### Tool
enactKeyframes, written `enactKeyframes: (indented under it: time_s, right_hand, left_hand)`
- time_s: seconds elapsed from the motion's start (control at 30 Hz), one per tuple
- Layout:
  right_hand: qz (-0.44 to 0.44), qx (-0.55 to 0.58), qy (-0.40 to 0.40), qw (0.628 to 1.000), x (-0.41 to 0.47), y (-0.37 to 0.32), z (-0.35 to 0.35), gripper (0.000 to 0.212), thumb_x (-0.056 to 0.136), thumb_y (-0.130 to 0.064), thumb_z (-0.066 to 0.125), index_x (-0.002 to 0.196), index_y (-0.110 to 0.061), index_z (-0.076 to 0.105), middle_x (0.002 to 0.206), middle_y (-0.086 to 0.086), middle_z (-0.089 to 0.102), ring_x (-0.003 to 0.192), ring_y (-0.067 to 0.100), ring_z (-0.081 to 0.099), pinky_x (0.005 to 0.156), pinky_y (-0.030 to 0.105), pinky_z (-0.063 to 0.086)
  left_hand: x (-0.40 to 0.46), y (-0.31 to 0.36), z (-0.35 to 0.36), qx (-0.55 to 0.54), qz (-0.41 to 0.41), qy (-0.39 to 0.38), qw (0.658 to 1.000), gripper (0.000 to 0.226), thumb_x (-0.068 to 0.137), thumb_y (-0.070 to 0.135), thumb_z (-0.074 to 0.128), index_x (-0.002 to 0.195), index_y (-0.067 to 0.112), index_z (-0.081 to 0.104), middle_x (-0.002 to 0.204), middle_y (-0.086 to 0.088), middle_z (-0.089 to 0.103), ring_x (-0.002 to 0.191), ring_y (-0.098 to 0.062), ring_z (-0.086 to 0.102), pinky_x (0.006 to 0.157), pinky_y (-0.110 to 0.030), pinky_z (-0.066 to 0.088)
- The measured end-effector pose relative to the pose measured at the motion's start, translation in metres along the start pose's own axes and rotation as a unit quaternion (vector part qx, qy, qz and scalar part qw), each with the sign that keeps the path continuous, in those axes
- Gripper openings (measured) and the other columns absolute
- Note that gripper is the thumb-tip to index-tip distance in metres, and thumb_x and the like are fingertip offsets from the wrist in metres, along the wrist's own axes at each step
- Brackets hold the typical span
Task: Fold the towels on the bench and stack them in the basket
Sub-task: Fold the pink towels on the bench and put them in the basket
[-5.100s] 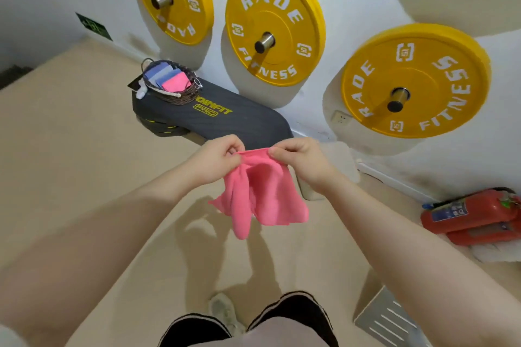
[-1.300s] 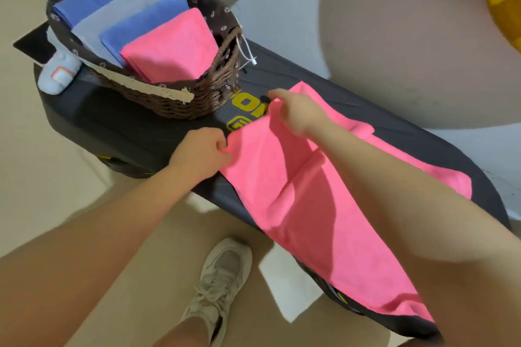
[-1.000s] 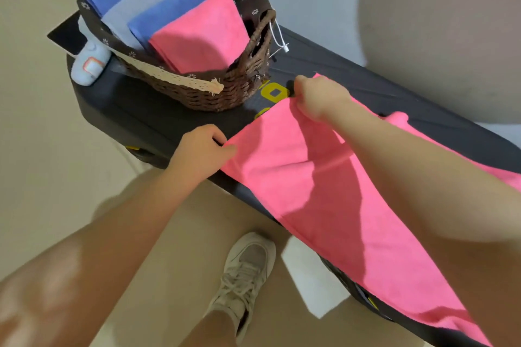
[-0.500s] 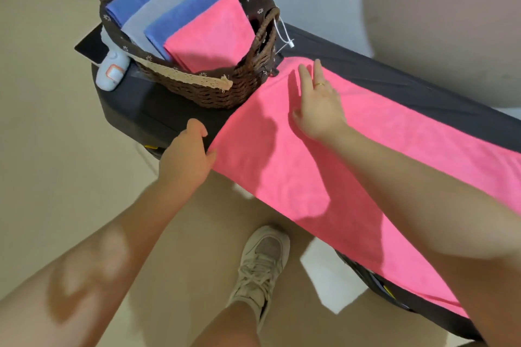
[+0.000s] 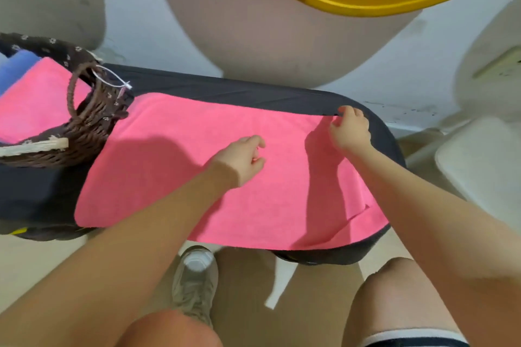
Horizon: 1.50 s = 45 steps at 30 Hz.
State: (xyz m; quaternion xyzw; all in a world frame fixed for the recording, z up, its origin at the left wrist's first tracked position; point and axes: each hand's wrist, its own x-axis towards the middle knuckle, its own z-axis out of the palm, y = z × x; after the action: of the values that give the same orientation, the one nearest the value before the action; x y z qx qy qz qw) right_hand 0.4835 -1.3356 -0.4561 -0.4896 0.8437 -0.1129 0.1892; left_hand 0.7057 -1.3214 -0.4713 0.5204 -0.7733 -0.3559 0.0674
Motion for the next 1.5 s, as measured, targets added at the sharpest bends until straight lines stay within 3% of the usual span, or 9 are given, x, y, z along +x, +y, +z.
enactKeyframes:
  time_s: [0.33, 0.53, 0.7, 0.87, 0.97, 1.07, 1.17, 1.3, 1.5]
  right_hand:
    - [-0.013, 0.08, -0.045, 0.996, 0.036, 0.041, 0.006, 0.035, 0.092, -0.013, 0.043, 0.125, -0.004, 0.047, 0.12, 0.018, 0.06, 0.112, 0.035, 0.053, 0.077, 0.029, 0.035]
    - [-0.124, 0.069, -0.087, 0.986, 0.049, 0.034, -0.002, 0.013, 0.083, -0.02, 0.062, 0.075, -0.009, 0.06, 0.068, -0.002, 0.051, 0.077, 0.017, 0.046, 0.054, 0.028, 0.025]
    - [-0.213, 0.047, -0.137, 0.966, 0.057, 0.045, -0.021, 0.024, 0.075, -0.025, 0.072, 0.06, -0.013, 0.058, 0.099, 0.007, 0.064, 0.098, 0.019, 0.055, 0.08, 0.023, 0.042]
    - [-0.131, 0.187, -0.232, 0.946, 0.065, 0.051, -0.049, 0.041, 0.08, -0.014, 0.07, 0.049, -0.019, 0.044, 0.041, -0.013, 0.045, 0.037, 0.0, 0.038, 0.04, 0.012, 0.031]
    - [-0.098, 0.126, -0.244, 0.957, 0.073, 0.066, -0.057, 0.025, 0.078, -0.015, 0.072, 0.066, -0.02, 0.051, 0.063, -0.004, 0.054, 0.049, 0.0, 0.05, 0.048, 0.012, 0.038]
    - [-0.043, 0.017, -0.147, 0.988, 0.08, 0.088, -0.056, 0.01, 0.079, -0.013, 0.069, 0.086, -0.011, 0.061, 0.087, 0.011, 0.061, 0.081, 0.026, 0.058, 0.064, 0.028, 0.046]
    - [-0.019, -0.143, -0.064, 0.987, 0.073, 0.109, -0.043, 0.03, 0.084, -0.005, 0.052, 0.113, -0.008, 0.055, 0.118, 0.019, 0.053, 0.106, 0.038, 0.054, 0.084, 0.042, 0.048]
    - [-0.08, -0.01, 0.048, 0.996, 0.029, 0.108, -0.038, 0.019, 0.088, -0.011, 0.048, 0.102, -0.004, 0.059, 0.109, 0.018, 0.052, 0.096, 0.035, 0.053, 0.076, 0.04, 0.044]
    - [-0.244, -0.126, -0.319, 0.907, -0.048, 0.113, -0.042, 0.007, 0.083, -0.021, 0.063, 0.085, -0.017, 0.057, 0.085, -0.002, 0.058, 0.08, 0.018, 0.051, 0.076, 0.028, 0.042]
  left_hand:
    - [0.067, 0.044, 0.06, 0.162, 0.105, -0.009, 0.981, 0.039, 0.083, 0.043, 0.06, 0.108, 0.013, 0.055, 0.146, -0.002, 0.033, 0.137, -0.022, 0.022, 0.108, -0.034, 0.02]
    - [0.097, 0.061, 0.049, 0.252, 0.119, -0.117, 0.953, 0.054, 0.076, 0.05, 0.064, 0.11, 0.01, 0.05, 0.158, -0.008, 0.003, 0.145, -0.027, 0.003, 0.116, -0.038, 0.004]
    - [0.109, 0.056, 0.051, 0.219, 0.127, -0.137, 0.958, 0.066, 0.07, 0.047, 0.072, 0.115, 0.008, 0.044, 0.157, -0.008, 0.003, 0.145, -0.026, 0.002, 0.116, -0.033, 0.01]
    - [0.11, 0.054, 0.053, 0.218, 0.127, -0.13, 0.959, 0.074, 0.068, 0.046, 0.074, 0.123, 0.009, 0.041, 0.157, -0.009, 0.004, 0.145, -0.027, 0.002, 0.118, -0.033, 0.008]
    - [0.11, 0.057, 0.053, 0.258, 0.126, -0.148, 0.946, 0.097, 0.071, 0.05, 0.069, 0.146, 0.017, 0.018, 0.158, -0.008, -0.002, 0.145, -0.029, -0.001, 0.119, -0.036, 0.007]
    - [0.11, 0.058, 0.052, 0.276, 0.12, -0.166, 0.939, 0.097, 0.075, 0.053, 0.065, 0.148, 0.027, 0.006, 0.157, -0.006, -0.008, 0.145, -0.028, -0.005, 0.119, -0.036, 0.006]
    - [0.11, 0.059, 0.052, 0.29, 0.116, -0.174, 0.934, 0.097, 0.075, 0.054, 0.063, 0.148, 0.029, 0.004, 0.157, -0.006, -0.011, 0.145, -0.027, -0.007, 0.119, -0.036, 0.005]
    - [0.111, 0.065, 0.049, 0.314, 0.098, -0.187, 0.926, 0.099, 0.075, 0.054, 0.063, 0.148, 0.028, 0.0, 0.157, -0.006, -0.014, 0.145, -0.027, -0.008, 0.119, -0.039, 0.007]
    - [0.085, 0.091, 0.051, 0.373, 0.149, -0.128, 0.907, 0.082, 0.083, 0.039, 0.062, 0.147, 0.016, 0.017, 0.156, -0.011, 0.008, 0.143, -0.028, 0.011, 0.115, -0.039, 0.018]
